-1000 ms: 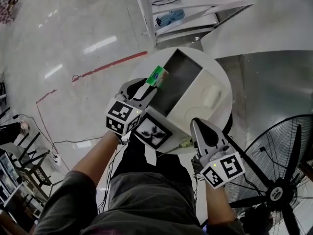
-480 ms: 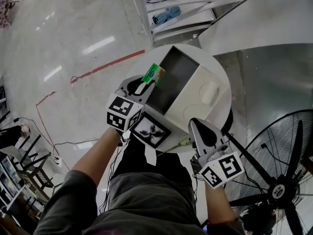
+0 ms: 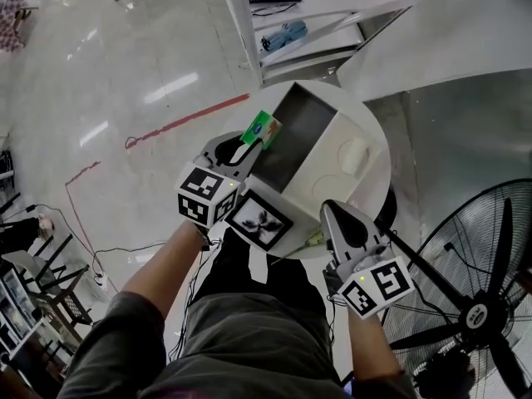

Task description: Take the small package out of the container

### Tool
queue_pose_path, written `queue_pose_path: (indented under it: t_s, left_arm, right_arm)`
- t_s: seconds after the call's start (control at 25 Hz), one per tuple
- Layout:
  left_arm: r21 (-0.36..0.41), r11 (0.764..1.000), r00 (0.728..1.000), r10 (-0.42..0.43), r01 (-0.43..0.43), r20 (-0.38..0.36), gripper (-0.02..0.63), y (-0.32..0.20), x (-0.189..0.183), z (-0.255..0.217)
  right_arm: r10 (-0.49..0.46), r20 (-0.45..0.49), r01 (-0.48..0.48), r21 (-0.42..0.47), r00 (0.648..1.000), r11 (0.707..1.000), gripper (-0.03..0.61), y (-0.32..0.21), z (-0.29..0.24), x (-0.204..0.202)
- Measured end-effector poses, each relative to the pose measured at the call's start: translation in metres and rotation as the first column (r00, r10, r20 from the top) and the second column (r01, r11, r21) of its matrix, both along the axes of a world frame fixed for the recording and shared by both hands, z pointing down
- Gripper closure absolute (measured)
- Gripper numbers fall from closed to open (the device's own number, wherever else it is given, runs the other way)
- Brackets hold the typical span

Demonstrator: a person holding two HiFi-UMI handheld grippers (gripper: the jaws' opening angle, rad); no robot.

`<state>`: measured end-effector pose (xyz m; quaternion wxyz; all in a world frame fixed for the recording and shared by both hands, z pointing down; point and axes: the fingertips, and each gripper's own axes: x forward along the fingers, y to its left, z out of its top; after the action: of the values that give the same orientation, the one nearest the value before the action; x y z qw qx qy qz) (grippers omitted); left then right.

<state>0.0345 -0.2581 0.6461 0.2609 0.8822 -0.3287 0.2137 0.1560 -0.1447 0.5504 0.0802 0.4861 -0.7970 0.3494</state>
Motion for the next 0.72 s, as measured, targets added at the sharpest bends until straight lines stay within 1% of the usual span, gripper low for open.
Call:
queue_pose_path:
  t_s: [0.28,0.48,0.72]
  left_arm:
    - [0.073,0.997,0.999,0.012,-0.009,-0.036,0.509,0.007,-0.005,-0.059]
    - [0.115,0.993,0.998,0.02,-0.013,-0.053,0.509,0.02,-0.012,-0.1]
    - [0.167,0.986,0.993,0.039,-0.02,-0.113,0.509,0.036,-0.02,-0.154]
  right_arm:
    - [0.022,-0.004,-0.021,0.082,1.0,0.996,0.557,0.002,-0.036,-0.003]
    - [0.045,-0.007,-0.044,0.12,0.999,0.992,0.557,0.01,-0.059,-0.004]
    - [0.06,-0.011,-0.057,0.182,0.998,0.982,0.557,0.017,-0.091,-0.013]
